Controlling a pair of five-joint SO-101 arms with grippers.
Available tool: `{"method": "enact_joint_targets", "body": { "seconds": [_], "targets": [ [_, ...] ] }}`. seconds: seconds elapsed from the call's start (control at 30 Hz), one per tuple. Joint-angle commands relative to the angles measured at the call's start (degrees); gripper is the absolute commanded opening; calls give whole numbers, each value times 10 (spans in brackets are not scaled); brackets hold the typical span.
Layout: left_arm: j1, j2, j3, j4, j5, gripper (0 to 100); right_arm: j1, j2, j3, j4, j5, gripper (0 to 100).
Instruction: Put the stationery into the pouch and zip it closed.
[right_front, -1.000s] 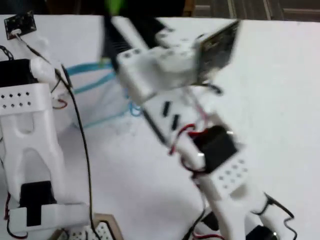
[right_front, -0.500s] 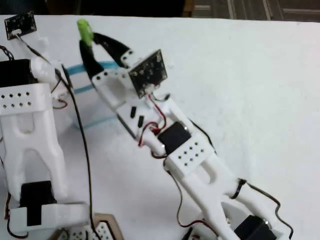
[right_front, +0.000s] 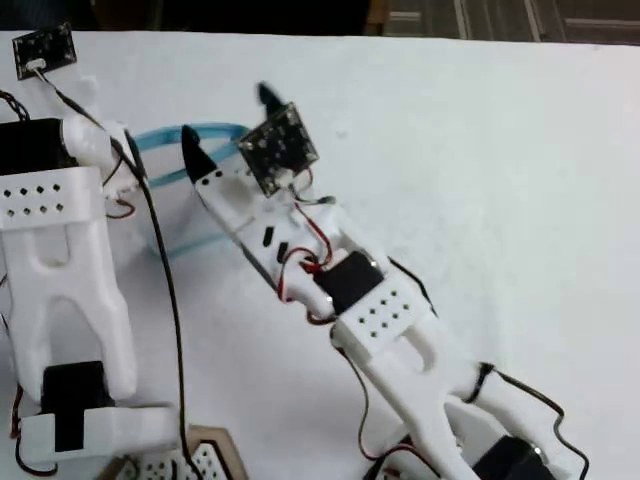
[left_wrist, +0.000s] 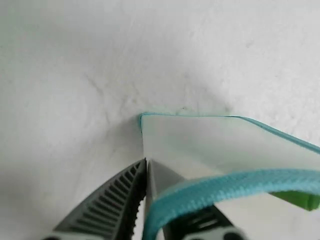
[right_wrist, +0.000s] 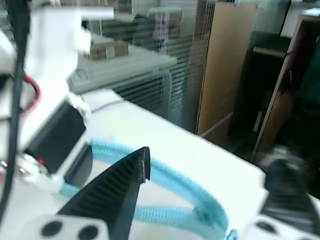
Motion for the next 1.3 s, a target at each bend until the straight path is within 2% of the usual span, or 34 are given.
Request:
{"method": "enact_joint_targets", "body": {
  "seconds": [0.0, 0.17, 0.37, 0.43, 0.53, 0.67, 0.87, 1.13, 1.27],
  "targets": [
    [3, 15, 6, 0, -5, 22, 7, -55, -5, 2, 3, 320],
    [3, 15, 6, 0, -5, 22, 65, -87, -5, 23, 4, 289],
    [3, 15, 6, 0, -6, 22, 155, -87, 0, 186, 5, 287],
    [3, 15, 6, 0, -6, 22, 166, -89, 17, 235, 5, 287],
    [3, 15, 6, 0, -6, 22, 163, -90, 79, 252, 6, 289],
    [3, 15, 6, 0, -6, 22, 125, -87, 180, 209, 6, 289],
    [3, 15, 6, 0, -6, 22, 90, -80, 261, 73, 4, 288],
    [3, 15, 6, 0, -6, 22, 91, 86, 239, -57, 4, 288],
    [3, 15, 6, 0, -7, 22, 95, 169, 185, -80, 3, 288]
  ]
}}
